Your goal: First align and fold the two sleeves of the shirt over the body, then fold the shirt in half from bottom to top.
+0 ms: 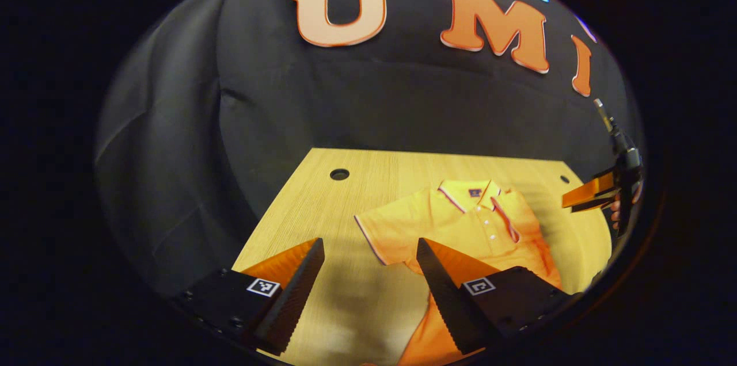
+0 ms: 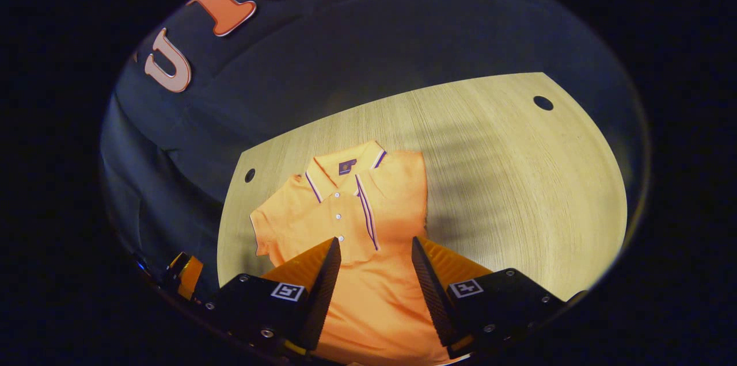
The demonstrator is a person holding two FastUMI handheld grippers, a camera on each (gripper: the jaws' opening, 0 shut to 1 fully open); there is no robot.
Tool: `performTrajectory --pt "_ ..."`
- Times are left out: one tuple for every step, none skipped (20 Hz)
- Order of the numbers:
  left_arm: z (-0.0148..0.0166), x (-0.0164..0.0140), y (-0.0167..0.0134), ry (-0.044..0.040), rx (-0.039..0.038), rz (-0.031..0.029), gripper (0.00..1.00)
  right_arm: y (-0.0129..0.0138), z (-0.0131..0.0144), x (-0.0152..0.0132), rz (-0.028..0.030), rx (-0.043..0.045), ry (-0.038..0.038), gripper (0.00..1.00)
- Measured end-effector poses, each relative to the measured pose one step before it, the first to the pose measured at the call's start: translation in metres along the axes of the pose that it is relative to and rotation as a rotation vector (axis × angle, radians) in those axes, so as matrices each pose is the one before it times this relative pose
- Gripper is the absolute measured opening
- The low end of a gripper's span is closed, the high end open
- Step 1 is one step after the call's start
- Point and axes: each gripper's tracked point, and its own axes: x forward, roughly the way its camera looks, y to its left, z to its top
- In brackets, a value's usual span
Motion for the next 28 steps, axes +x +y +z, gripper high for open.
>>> performTrajectory --pt "-0.00419 0.01572 -0.00054 0.03685 0.01268 -0.02368 0.99 -0.00045 -0.00305 -0.00676 -0.0123 0.01788 -0.01606 0.77" --pt "-0.00125 0.01615 0.00081 0.02748 0.00217 -0.02099 0.99 0.00037 -0.00283 -0.00622 -0.01152 0.0176 -0.01992 0.77" --pt "0.0001 0.0136 -0.00055 0.03179 -0.00155 -0.02699 0.99 -0.00132 -0.00264 -0.00631 -0.01594 0.01598 -0.02129 0.77" --pt "-0.00103 0.01363 0.00102 0.02678 -0.00687 -0.02125 0.99 -0.00269 -0.00362 -0.00814 -0.01822 0.01463 -0.0222 0.77" --pt "-0.00229 0.01371 0.00497 0.04197 0.00067 -0.00515 0.99 -0.0035 -0.00395 -0.00924 -0.02291 0.01435 -0.01908 0.77" --pt "-0.00487 0.01597 0.00034 0.04721 0.00918 -0.00452 0.99 -0.00241 -0.00456 -0.01003 -0.01291 0.01096 -0.0202 0.77" --pt "-0.00138 0.01486 -0.00099 0.0396 0.0048 -0.00783 0.99 -0.00223 -0.00271 -0.00954 -0.01037 0.00957 -0.02261 0.67" --pt "0.00027 0.01552 -0.00227 0.03435 -0.00108 -0.00218 0.99 -0.00319 -0.00323 -0.01013 -0.00863 0.00724 -0.02037 0.77" --pt "-0.00127 0.01181 0.0 0.0336 -0.00695 -0.00505 0.99 -0.00548 -0.00172 -0.00999 -0.01284 0.00527 -0.01863 0.79" --pt "0.00036 0.00768 0.00254 0.03348 -0.01109 -0.00313 0.96 -0.00479 -0.0018 -0.01012 -0.00824 0.00207 -0.01833 0.79" --pt "-0.00113 0.00785 0.00256 0.04004 -0.01649 0.00181 0.99 -0.00511 -0.00006 -0.00966 -0.00731 -0.00039 -0.01778 0.82" --pt "-0.00377 0.00858 0.00363 0.04172 -0.01277 0.01744 0.99 -0.00507 -0.00239 -0.00859 -0.00525 0.00086 -0.01195 0.84" --pt "-0.00262 0.00778 0.00319 0.04925 -0.01775 0.02138 0.99 -0.00411 -0.00285 -0.0095 0.00012 0.00801 0.00158 0.87" --pt "-0.00084 0.00726 -0.00276 0.03309 -0.02312 -0.00075 0.99 -0.0038 -0.0027 -0.00669 -0.00283 0.01109 -0.00508 0.87" --pt "0.00076 0.00506 -0.00355 0.02831 -0.02662 -0.00938 1.0 -0.00591 -0.00075 -0.0063 -0.00723 0.00863 -0.00941 0.87" --pt "0.0003 0.00512 -0.00172 0.02036 -0.01294 -0.00501 1.0 -0.00691 -0.00188 -0.00655 -0.01124 0.00365 -0.00926 0.87" --pt "0.00031 0.00392 0.00095 0.01785 0.00471 0.01699 1.0 -0.00759 -0.00141 -0.00843 -0.01565 0.0 -0.01161 0.87" --pt "0.00184 0.00386 0.00078 0.00849 0.01075 0.01855 0.98 -0.00684 -0.00114 -0.00654 -0.01301 -0.00128 -0.00923 0.87" --pt "0.00125 0.00301 0.00017 0.00841 0.01374 0.01591 0.98 -0.00727 -0.00146 -0.00731 -0.01331 -0.003 -0.00641 0.87" --pt "-0.00059 0.00358 -0.00294 0.01271 0.01279 0.00776 0.98 -0.00688 -0.0016 -0.00595 -0.01061 -0.00178 -0.00287 0.87" --pt "-0.00287 0.00465 -0.00311 0.00901 0.01345 0.00045 0.96 -0.00721 -0.00249 -0.00513 -0.01141 -0.00103 -0.00083 0.87" --pt "-0.00058 0.00549 -0.00065 0.02352 0.01162 0.01046 0.96 -0.00618 -0.00253 -0.00426 -0.00815 0.00331 -0.00102 0.87" --pt "0.00866 -0.00298 -0.00631 -0.00598 0.00121 -0.01858 0.81 -0.00636 -0.00182 -0.00408 -0.00964 0.00993 0.00019 0.87" --pt "-0.00198 0.00431 -0.00096 -0.00218 0.0162 0.01112 0.66 -0.0046 -0.00085 -0.00249 -0.0056 0.01445 -0.0043 0.87" --pt "-0.00363 -0.00395 -0.00711 0.00196 0.01731 -0.02747 0.6 -0.00424 -0.00061 -0.00213 -0.00409 0.01582 -0.00677 0.87" --pt "0.00561 0.00289 -0.00322 -0.01527 -0.0149 -0.00821 0.43 -0.00401 -0.00025 -0.00295 -0.00489 0.01339 -0.00514 0.87" --pt "-0.00159 -0.00372 -0.00558 0.00729 0.00795 -0.00912 0.25 -0.00363 -0.00226 -0.00208 -0.00183 0.00806 -0.00037 0.87" --pt "0.00247 0.00405 -0.00687 -0.02165 0.00566 -0.03638 0.08 -0.00526 -0.0023 -0.00155 -0.00949 0.00259 0.00201 0.87"
